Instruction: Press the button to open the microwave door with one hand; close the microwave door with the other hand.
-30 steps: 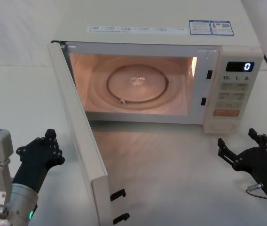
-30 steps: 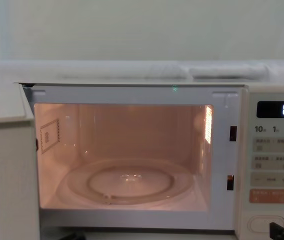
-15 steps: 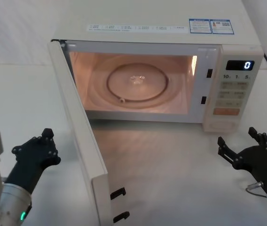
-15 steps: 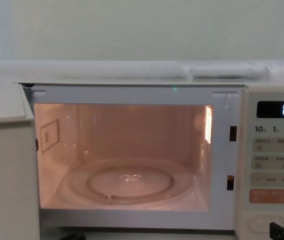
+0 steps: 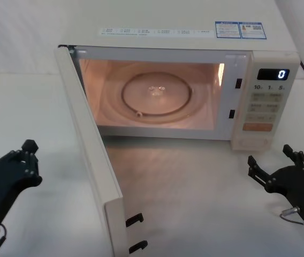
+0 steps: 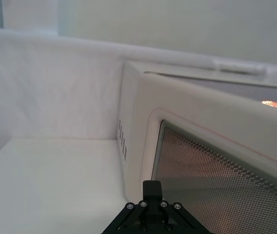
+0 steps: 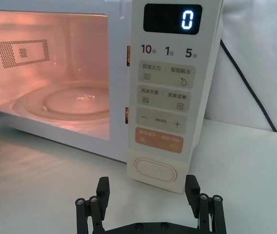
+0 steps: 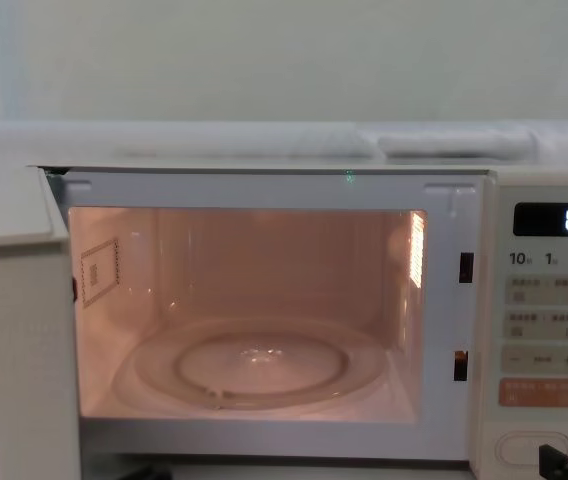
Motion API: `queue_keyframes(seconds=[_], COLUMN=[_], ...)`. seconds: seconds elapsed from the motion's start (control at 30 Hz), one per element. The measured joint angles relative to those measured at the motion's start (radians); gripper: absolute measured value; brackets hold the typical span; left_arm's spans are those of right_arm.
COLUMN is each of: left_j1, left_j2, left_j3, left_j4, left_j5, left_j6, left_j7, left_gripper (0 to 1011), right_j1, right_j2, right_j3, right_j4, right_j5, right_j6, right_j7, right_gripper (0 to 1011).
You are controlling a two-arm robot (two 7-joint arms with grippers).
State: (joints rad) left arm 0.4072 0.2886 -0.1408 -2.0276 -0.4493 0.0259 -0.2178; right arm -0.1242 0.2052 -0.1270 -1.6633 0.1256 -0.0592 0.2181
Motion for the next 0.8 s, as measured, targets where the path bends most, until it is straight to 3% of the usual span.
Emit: queue_keyframes(seconds=[0.27,0.47,0.8], left_j1=[0.026,0.009,-0.036], left_j2=[0.059,0.113,0.154], left_j3=[-0.025,0.013,0.071], left_j4=[-0.044,-0.06,-0.07], left_j5=[-0.068,-0.076,-0.07], left_j6=[0.014,0.022,0.023], left_j7=[-0.057,-0.094,-0.104], left_gripper=[0,0,0], right_j1=[0.0,0.0,0.0], right_j2=[0.0,0.0,0.0], right_j3=[0.0,0.0,0.0], right_j4=[0.0,0.0,0.0], right_j5=[0.0,0.0,0.0], right_j6=[0.0,0.0,0.0], right_j7=[0.0,0.0,0.0], right_gripper=[1002,1002,1002])
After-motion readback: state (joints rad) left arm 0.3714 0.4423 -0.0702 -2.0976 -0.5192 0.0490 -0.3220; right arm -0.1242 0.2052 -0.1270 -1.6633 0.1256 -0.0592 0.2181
